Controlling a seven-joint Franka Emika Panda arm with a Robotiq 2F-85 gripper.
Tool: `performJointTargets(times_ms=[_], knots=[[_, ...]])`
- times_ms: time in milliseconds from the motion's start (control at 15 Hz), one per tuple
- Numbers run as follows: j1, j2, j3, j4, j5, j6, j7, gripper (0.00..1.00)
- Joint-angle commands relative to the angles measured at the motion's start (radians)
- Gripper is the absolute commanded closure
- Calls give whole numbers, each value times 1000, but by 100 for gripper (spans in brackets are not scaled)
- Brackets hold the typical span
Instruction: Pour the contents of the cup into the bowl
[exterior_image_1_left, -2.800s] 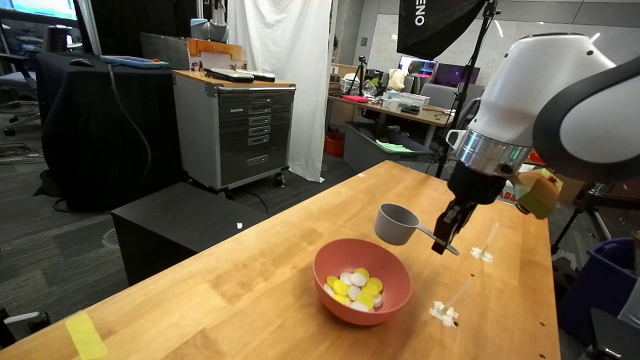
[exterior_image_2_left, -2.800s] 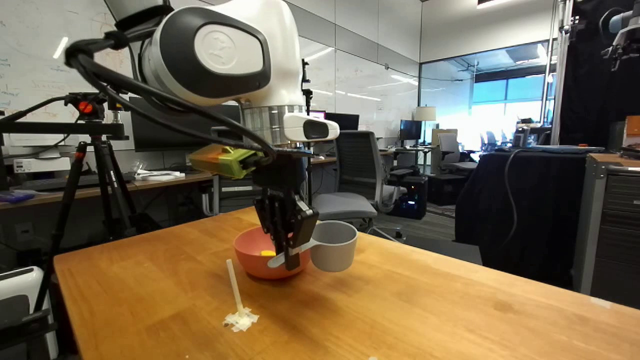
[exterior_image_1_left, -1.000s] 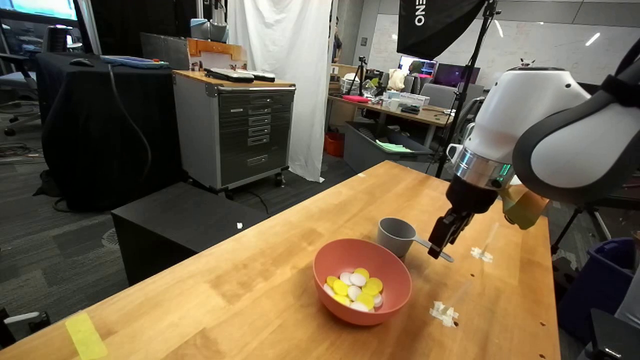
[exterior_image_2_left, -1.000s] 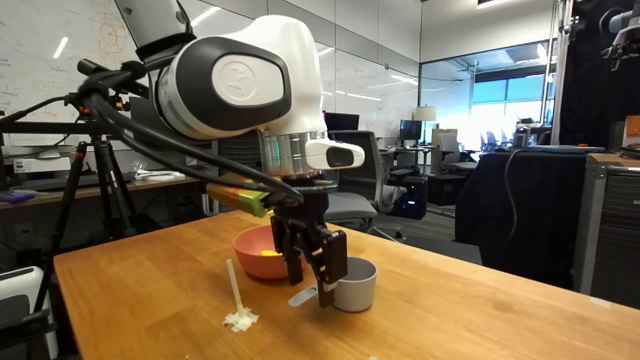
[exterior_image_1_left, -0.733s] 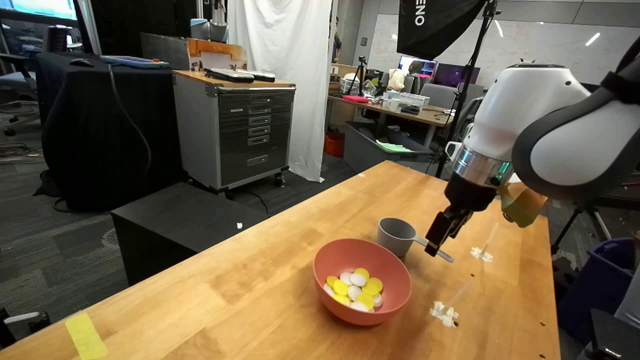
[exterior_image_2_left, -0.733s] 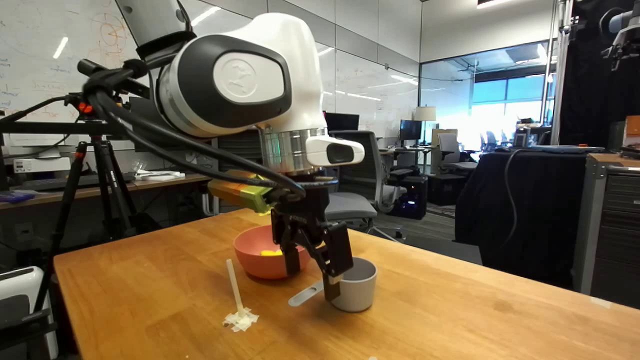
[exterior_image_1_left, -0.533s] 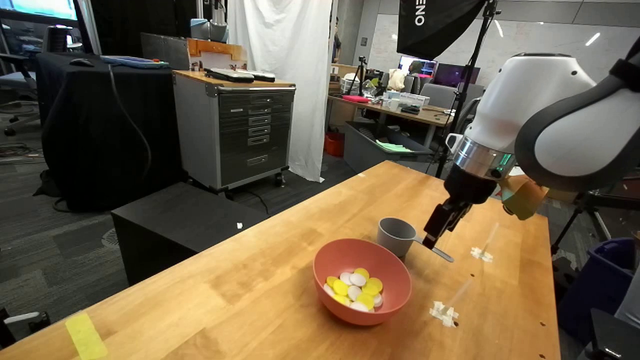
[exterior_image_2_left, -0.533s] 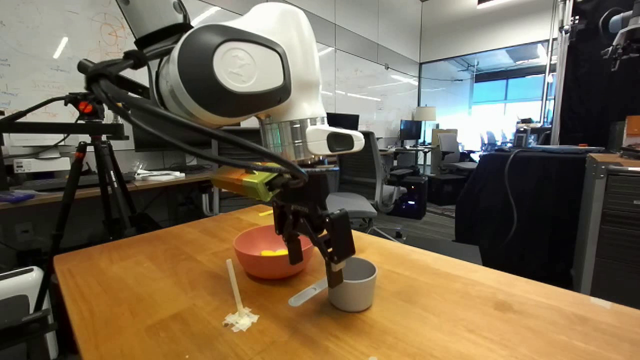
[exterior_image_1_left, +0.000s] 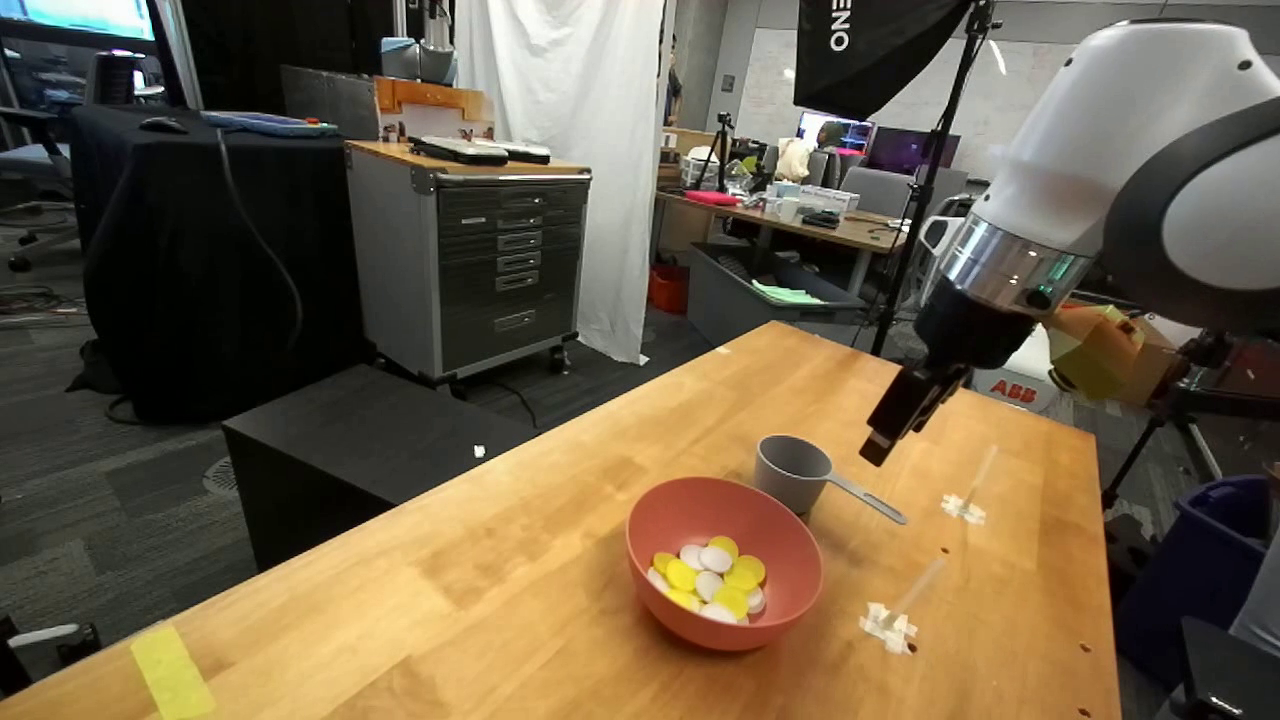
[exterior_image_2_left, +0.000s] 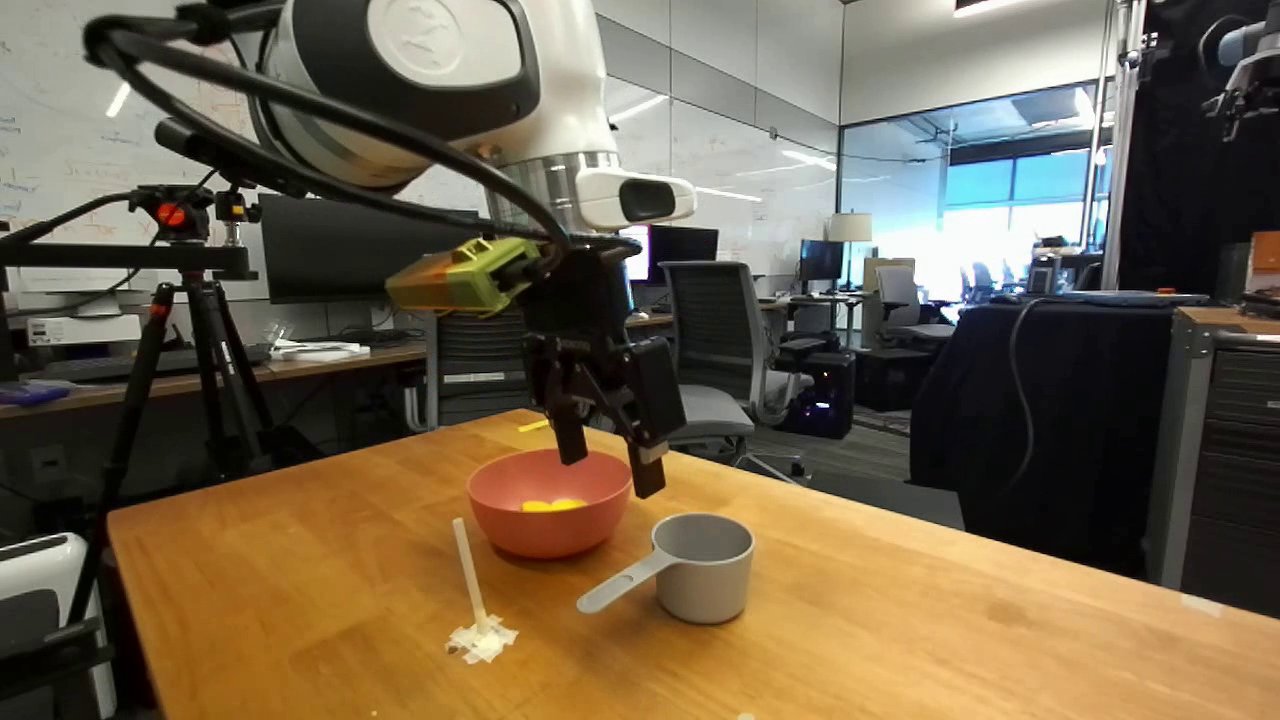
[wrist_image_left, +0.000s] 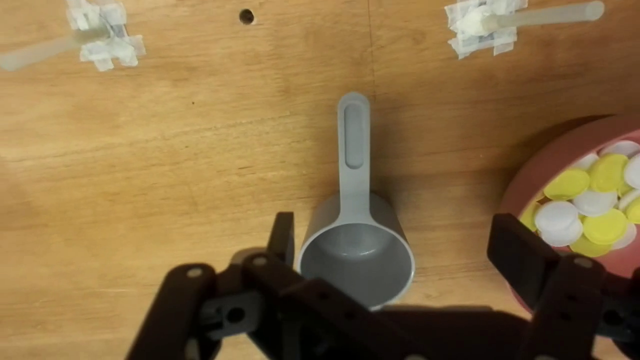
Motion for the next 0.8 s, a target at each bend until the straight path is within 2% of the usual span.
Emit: performJointTargets(times_ms=[0, 333, 400, 733], knots=[[5, -101, 6, -68, -7, -44, 8, 0], [4, -155, 19, -98, 18, -117, -6, 0], [-4, -94, 14, -69, 3, -74, -2, 0], [-4, -89, 14, -70, 3, -79, -1, 0]])
